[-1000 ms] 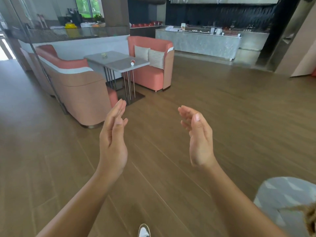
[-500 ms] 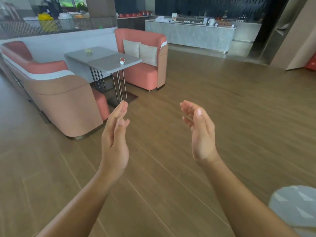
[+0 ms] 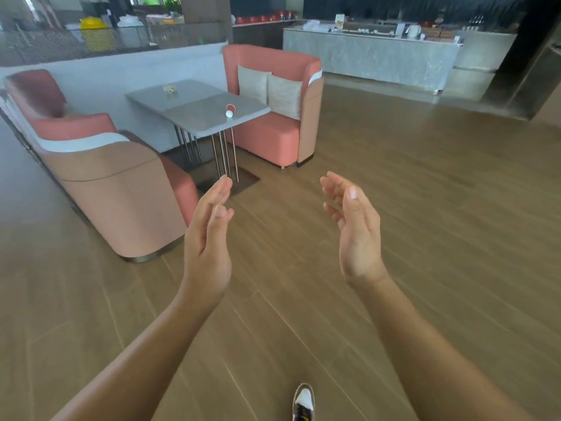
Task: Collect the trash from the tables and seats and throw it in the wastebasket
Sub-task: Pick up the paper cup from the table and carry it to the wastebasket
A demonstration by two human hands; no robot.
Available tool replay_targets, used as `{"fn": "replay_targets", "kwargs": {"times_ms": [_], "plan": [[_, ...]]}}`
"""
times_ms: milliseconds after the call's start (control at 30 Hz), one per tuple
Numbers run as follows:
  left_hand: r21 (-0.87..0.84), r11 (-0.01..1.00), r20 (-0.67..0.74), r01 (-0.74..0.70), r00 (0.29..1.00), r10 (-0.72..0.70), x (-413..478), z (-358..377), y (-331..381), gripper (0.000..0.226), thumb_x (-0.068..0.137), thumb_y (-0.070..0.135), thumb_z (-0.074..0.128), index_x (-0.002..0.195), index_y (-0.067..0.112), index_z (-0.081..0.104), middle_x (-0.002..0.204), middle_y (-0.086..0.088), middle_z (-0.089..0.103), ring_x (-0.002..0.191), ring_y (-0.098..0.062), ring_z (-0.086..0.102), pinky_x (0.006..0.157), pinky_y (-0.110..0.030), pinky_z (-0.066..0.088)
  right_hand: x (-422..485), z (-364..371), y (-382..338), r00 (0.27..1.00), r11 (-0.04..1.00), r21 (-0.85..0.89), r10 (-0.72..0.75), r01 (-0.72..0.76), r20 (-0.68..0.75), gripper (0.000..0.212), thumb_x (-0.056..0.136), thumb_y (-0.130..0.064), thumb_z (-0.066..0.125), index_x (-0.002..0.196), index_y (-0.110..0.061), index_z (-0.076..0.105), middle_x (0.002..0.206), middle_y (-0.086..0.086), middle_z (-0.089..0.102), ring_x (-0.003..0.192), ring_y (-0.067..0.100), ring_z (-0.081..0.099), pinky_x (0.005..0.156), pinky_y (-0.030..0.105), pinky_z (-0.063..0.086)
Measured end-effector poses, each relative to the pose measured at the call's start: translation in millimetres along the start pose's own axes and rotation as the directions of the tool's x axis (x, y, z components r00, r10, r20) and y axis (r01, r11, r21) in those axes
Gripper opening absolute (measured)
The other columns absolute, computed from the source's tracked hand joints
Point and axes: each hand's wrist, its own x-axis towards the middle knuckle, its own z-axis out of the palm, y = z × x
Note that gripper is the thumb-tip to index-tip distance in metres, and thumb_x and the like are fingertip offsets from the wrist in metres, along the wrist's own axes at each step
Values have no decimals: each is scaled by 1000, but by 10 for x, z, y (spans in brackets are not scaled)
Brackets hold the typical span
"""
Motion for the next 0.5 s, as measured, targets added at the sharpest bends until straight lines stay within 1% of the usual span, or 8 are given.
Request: {"fn": "replay_targets", "kwargs": {"times_ms": [67, 167, 267, 300, 367, 433, 500], "plan": [[20, 1000, -15, -2, 1000, 3, 332, 159, -185, 44, 102, 43, 42, 143, 35, 56, 152, 12, 59, 147, -11, 49, 118, -45, 42, 435, -17, 164, 999, 1000, 6, 16, -16, 34, 43, 97, -59, 44, 124, -36, 68, 128, -13, 73, 127, 8, 63, 113, 44, 49], [39, 999, -42, -15, 999, 16, 834, 393, -449, 44, 103, 42, 42, 144, 34, 58, 153, 10, 59, 147, -13, 50, 118, -47, 42, 1067, -15, 377, 997, 1000, 12, 1, -1, 80, 45, 97, -59, 43, 126, -34, 66, 130, -17, 71, 131, 8, 61, 116, 42, 47], [61, 998, -92, 3, 996, 2, 1284, 583, -674, 45, 103, 42, 43, 143, 30, 60, 151, 11, 60, 144, -11, 52, 115, -43, 44, 1603, 27, 569, 995, 1000, 23, 19, -22, 102, 48, 95, -59, 45, 127, -30, 67, 128, -14, 73, 130, 8, 62, 115, 42, 48], [65, 998, -101, 9, 995, -3, 1406, 623, -746, 44, 103, 42, 42, 142, 32, 61, 151, 12, 60, 144, -10, 52, 114, -40, 45, 1749, 36, 632, 994, 999, 27, 28, -31, 107, 49, 95, -59, 45, 127, -29, 67, 128, -13, 73, 130, 8, 62, 115, 42, 48], [76, 997, -106, 8, 994, 0, 1652, 690, -899, 41, 104, 42, 41, 139, 43, 62, 151, 12, 60, 145, -9, 51, 112, -36, 45, 2033, 38, 765, 993, 999, 33, 35, -39, 114, 49, 94, -59, 46, 127, -29, 67, 128, -12, 73, 130, 8, 63, 115, 42, 48], [71, 997, -118, 12, 993, -4, 1878, 735, -1034, 40, 103, 42, 41, 135, 52, 63, 151, 12, 60, 145, -9, 51, 112, -36, 44, 2283, 35, 890, 993, 999, 39, 28, -32, 113, 47, 95, -58, 46, 127, -30, 67, 129, -12, 73, 130, 10, 62, 115, 44, 48], [65, 998, -131, 20, 991, -11, 2155, 789, -1217, 40, 103, 43, 41, 134, 53, 64, 151, 11, 60, 145, -10, 51, 112, -37, 44, 2579, 56, 1062, 993, 999, 35, 31, -35, 112, 47, 96, -58, 45, 127, -30, 67, 130, -10, 73, 130, 11, 62, 113, 46, 49]]}}
